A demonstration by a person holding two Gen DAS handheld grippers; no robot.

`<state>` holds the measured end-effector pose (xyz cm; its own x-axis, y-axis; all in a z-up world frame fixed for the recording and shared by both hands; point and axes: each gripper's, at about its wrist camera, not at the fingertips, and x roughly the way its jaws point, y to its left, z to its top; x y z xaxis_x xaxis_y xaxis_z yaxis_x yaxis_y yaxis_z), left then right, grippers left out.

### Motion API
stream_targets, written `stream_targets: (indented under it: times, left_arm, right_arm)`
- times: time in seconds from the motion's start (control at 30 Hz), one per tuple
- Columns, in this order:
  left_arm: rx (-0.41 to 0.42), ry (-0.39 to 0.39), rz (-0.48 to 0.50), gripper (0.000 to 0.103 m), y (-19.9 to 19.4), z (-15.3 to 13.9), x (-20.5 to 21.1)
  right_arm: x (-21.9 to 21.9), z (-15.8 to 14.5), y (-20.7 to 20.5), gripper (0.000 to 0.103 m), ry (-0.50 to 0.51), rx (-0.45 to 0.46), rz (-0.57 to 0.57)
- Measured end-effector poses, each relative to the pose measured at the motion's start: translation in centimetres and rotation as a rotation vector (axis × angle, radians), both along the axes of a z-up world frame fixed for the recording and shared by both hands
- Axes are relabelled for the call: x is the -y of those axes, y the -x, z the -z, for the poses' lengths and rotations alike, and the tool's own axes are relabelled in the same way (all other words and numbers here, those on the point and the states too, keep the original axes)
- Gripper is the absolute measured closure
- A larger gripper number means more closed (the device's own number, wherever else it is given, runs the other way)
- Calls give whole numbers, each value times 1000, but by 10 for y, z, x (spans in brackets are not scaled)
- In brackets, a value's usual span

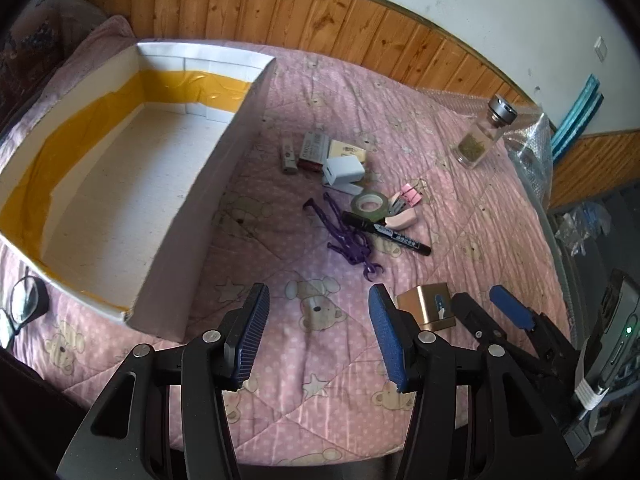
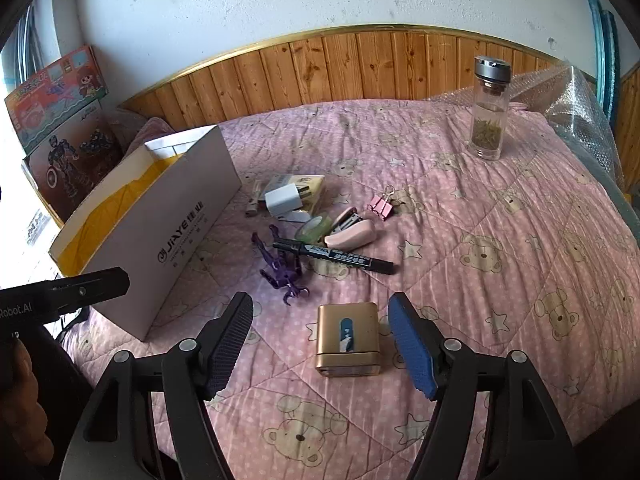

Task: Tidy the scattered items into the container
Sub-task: 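Close the right gripper on the gold box while the left grasps the purple figure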

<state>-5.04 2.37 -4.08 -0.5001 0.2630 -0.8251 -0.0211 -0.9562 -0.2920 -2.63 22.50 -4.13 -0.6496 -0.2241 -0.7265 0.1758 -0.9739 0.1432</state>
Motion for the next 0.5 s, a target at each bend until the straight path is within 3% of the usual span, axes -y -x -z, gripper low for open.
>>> stream_targets:
  times: [0.27,0.5]
  left_arm:
    - [88,-46,27,48,45,34,-31]
    - [143,-8,45,48,81,67,-59]
  right_arm:
    - [-4,27,16,30,-16,82,11]
    - [-12,44,26,30,15,151,39]
